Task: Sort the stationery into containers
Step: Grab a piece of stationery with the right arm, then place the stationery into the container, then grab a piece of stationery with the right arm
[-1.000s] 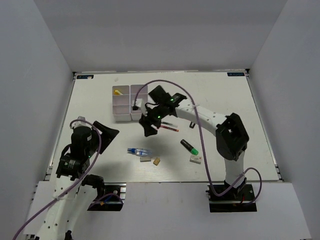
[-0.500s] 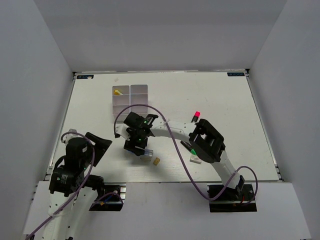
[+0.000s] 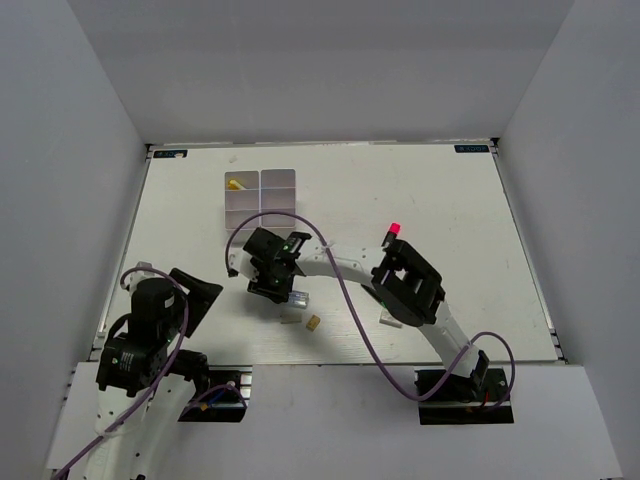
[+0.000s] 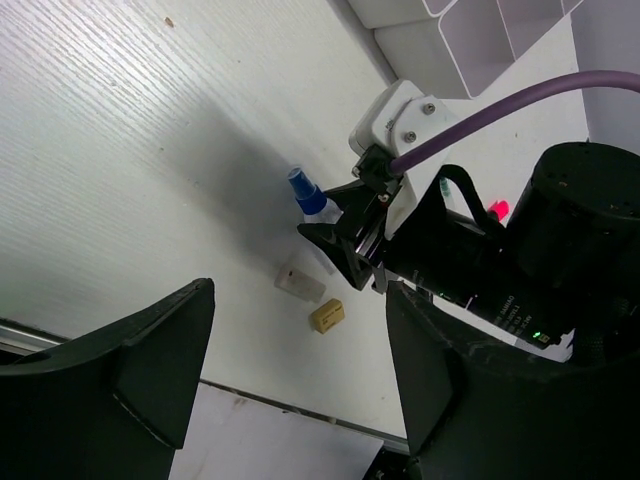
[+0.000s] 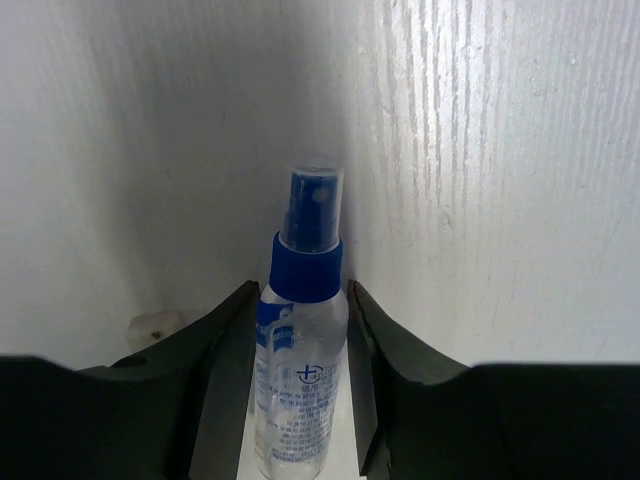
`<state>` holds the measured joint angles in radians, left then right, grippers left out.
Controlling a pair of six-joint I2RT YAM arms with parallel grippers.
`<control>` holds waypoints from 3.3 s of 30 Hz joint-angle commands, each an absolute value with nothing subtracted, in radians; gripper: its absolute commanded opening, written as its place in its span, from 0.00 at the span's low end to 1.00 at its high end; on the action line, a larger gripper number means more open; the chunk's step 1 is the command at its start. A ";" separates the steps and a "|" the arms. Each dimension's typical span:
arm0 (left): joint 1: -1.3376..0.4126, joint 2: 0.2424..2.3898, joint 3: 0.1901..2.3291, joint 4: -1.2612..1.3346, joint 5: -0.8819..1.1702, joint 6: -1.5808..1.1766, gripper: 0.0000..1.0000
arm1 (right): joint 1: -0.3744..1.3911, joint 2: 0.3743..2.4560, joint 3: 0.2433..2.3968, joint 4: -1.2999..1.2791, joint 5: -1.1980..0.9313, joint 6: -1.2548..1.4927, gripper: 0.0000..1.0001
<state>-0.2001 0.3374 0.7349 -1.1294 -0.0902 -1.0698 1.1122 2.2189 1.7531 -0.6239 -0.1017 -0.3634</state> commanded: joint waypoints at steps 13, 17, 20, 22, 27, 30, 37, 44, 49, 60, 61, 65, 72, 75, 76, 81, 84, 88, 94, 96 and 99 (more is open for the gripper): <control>-0.202 0.348 0.614 -0.919 0.025 -1.057 0.78 | 0.807 1.965 2.036 -0.350 -0.227 -0.336 0.00; -0.202 0.368 0.595 -0.896 0.043 -1.057 0.78 | 0.736 2.015 2.069 -0.206 -0.340 -0.319 0.00; -0.202 0.379 0.595 -0.885 0.043 -1.057 0.78 | 0.707 2.069 2.144 -0.147 -0.425 -0.314 0.00; -0.202 0.388 0.595 -0.876 0.043 -1.057 0.78 | 0.690 2.123 2.183 -0.089 -0.482 -0.290 0.00; -0.202 0.388 0.595 -0.876 0.052 -1.057 0.78 | 0.655 2.198 2.189 0.089 -0.567 -0.126 0.00; -0.202 0.388 0.586 -0.876 0.052 -1.057 0.78 | 0.631 2.242 2.192 0.204 -0.589 -0.046 0.00; -0.202 0.388 0.577 -0.876 0.061 -1.066 0.78 | 0.611 2.307 2.157 0.304 -0.611 -0.012 0.00; -0.202 0.411 0.568 -0.856 0.071 -1.066 0.78 | 0.597 2.358 2.135 0.385 -0.653 0.009 0.00; -0.202 0.436 0.568 -0.847 0.071 -1.066 0.78 | 0.600 2.384 2.126 0.394 -0.667 0.005 0.00; -0.202 0.465 0.568 -0.838 0.089 -1.066 0.78 | 0.601 2.422 2.115 0.396 -0.609 -0.132 0.00; -0.202 0.465 0.568 -0.838 0.089 -1.066 0.78 | 0.601 2.424 2.114 0.393 -0.611 -0.140 0.00; -0.202 0.474 0.558 -0.818 0.089 -1.057 0.78 | 0.601 2.415 2.082 0.391 -0.612 -0.169 0.26; -0.202 0.483 0.529 -0.767 0.121 -1.057 0.78 | 0.606 2.333 1.968 0.406 -0.661 -0.205 0.46; -0.202 0.483 0.520 -0.743 0.132 -1.057 0.78 | 0.606 2.293 1.930 0.417 -0.664 -0.203 0.47; -0.202 0.483 0.520 -0.742 0.132 -1.057 0.78 | 0.604 2.278 1.919 0.423 -0.663 -0.201 0.52; -0.202 0.505 0.500 -0.689 0.150 -1.057 0.78 | 0.598 2.214 1.898 0.425 -0.658 -0.190 0.59; -0.202 0.514 0.489 -0.658 0.172 -1.057 0.79 | 0.600 2.168 1.882 0.423 -0.654 -0.186 0.60; -0.202 0.514 0.466 -0.582 0.209 -1.057 0.79 | 0.586 2.091 1.852 0.407 -0.565 -0.135 0.57; -0.189 0.514 0.305 -0.373 0.365 -1.133 0.76 | 0.522 1.978 1.907 0.030 -0.369 -0.017 0.00; -0.189 0.503 0.243 -0.263 0.390 -1.215 0.54 | 0.491 1.965 1.919 -0.207 -0.347 -0.021 0.00; -0.189 0.518 0.204 -0.172 0.408 -1.261 0.07 | 0.431 1.898 1.840 -0.412 -0.304 -0.038 0.00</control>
<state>-0.1932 0.5140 0.2234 -0.3447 0.3408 -1.1938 0.4908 1.9625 1.8797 -0.1001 -0.3927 -0.0525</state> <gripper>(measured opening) 0.164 0.008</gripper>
